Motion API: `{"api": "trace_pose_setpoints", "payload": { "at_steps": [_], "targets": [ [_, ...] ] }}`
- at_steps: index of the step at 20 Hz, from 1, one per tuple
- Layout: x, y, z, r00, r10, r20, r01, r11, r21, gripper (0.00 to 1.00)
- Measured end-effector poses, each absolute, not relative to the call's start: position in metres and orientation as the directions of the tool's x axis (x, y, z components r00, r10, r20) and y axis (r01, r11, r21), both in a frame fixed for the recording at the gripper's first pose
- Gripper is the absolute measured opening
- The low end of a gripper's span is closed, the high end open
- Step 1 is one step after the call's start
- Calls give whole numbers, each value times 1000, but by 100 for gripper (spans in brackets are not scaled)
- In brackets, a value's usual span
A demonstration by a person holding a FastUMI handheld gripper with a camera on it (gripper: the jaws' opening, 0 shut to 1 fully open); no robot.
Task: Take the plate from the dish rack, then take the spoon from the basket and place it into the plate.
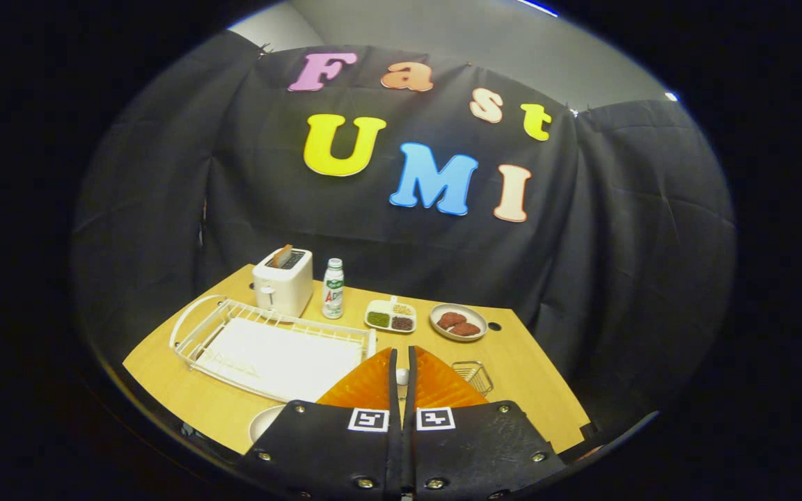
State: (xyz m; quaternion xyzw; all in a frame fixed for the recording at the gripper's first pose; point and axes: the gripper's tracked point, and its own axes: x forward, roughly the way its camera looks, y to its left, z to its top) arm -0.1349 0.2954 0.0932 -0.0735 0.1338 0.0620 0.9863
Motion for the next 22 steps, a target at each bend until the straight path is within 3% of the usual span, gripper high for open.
{"api": "trace_pose_setpoints", "payload": {
  "at_steps": [11, 22],
  "targets": [
    [-149, 392, 19, 871, 320, -373, -380, 920, -97, 0],
    [-145, 397, -21, 847, 363, -389, -413, 910, -50, 0]
  ]
}}
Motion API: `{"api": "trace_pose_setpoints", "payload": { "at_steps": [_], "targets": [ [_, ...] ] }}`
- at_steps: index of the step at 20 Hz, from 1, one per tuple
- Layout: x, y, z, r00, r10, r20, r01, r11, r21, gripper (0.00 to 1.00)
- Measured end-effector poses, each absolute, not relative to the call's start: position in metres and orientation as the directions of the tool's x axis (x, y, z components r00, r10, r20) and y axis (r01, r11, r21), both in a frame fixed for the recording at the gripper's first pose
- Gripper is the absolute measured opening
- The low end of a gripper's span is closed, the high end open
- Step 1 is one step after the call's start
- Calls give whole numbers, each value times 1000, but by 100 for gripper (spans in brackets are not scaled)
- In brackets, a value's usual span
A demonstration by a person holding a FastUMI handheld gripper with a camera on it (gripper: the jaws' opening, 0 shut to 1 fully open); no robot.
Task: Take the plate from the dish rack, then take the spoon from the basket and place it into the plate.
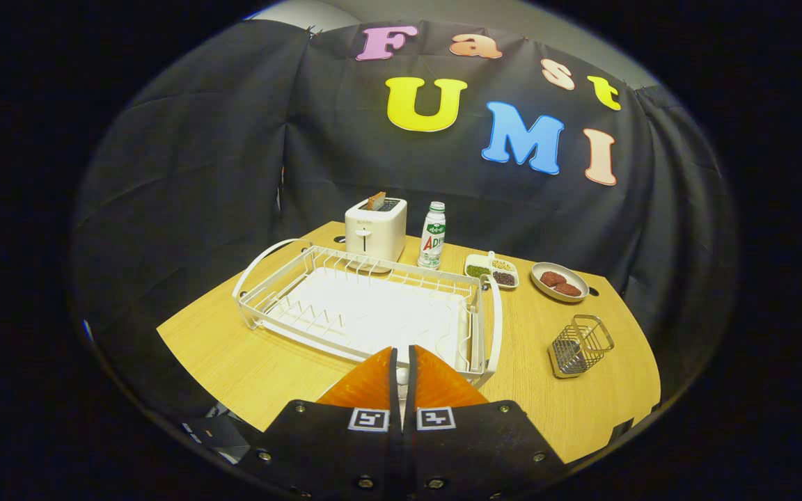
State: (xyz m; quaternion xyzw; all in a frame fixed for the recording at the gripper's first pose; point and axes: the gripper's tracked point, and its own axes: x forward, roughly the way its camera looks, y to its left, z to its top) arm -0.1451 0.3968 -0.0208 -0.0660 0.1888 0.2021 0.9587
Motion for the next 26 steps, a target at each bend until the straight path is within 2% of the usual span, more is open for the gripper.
{"api": "trace_pose_setpoints", "payload": {
  "at_steps": [5, 9, 15, 16, 18, 22, 26],
  "targets": [
    [-155, 395, -28, 839, 373, -395, -434, 898, -73, 1],
    [-166, 395, -42, 814, 385, -434, -454, 888, -65, 11],
    [-179, 391, -67, 777, 393, -492, -486, 871, -73, 13],
    [-180, 389, -69, 775, 391, -496, -487, 870, -75, 18],
    [-179, 389, -69, 772, 395, -498, -492, 868, -73, 19],
    [-172, 383, -51, 793, 388, -469, -475, 876, -80, 19],
    [-157, 367, -4, 849, 372, -376, -432, 897, -89, 19]
  ]
}}
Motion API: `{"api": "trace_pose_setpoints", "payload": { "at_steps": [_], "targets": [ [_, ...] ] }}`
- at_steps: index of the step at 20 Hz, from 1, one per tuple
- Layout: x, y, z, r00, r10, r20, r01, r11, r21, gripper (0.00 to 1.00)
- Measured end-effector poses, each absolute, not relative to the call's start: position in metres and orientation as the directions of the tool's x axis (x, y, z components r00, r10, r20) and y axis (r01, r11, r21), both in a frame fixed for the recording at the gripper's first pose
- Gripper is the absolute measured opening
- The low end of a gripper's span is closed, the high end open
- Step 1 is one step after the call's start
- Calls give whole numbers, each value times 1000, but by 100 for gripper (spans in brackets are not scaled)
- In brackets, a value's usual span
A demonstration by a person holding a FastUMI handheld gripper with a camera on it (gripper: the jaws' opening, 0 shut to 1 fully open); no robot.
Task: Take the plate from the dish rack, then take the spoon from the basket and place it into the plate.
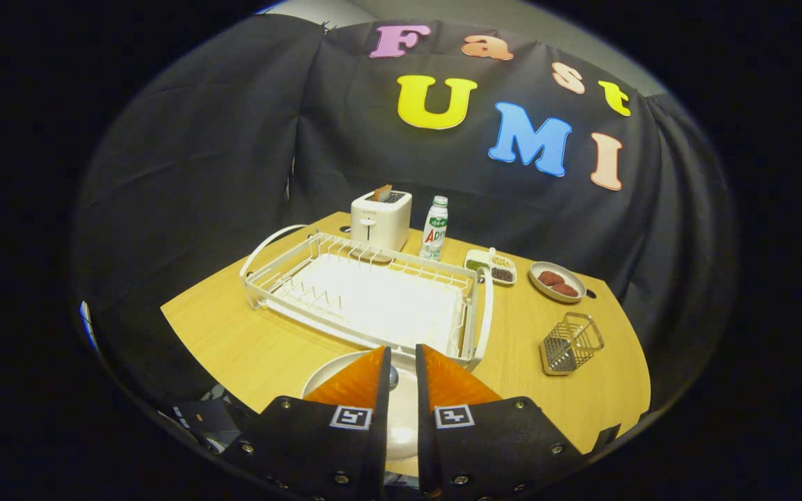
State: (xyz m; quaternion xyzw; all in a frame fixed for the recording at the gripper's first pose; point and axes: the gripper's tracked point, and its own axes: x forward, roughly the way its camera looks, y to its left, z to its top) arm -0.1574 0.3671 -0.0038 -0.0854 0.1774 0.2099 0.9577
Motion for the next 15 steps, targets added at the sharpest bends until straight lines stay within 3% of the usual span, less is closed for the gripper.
{"api": "trace_pose_setpoints", "payload": {
  "at_steps": [4, 8, 10, 11, 14, 15],
  "targets": [
    [-142, 346, 54, 901, 352, -255, -385, 919, -90, 19],
    [-131, 321, 109, 938, 315, -146, -327, 942, -67, 27],
    [-126, 308, 133, 950, 297, -95, -302, 952, -54, 48],
    [-124, 302, 143, 954, 290, -71, -294, 955, -41, 48],
    [-116, 284, 161, 963, 270, -24, -270, 963, 1, 99],
    [-113, 280, 165, 963, 271, -13, -271, 963, 14, 97]
  ]
}}
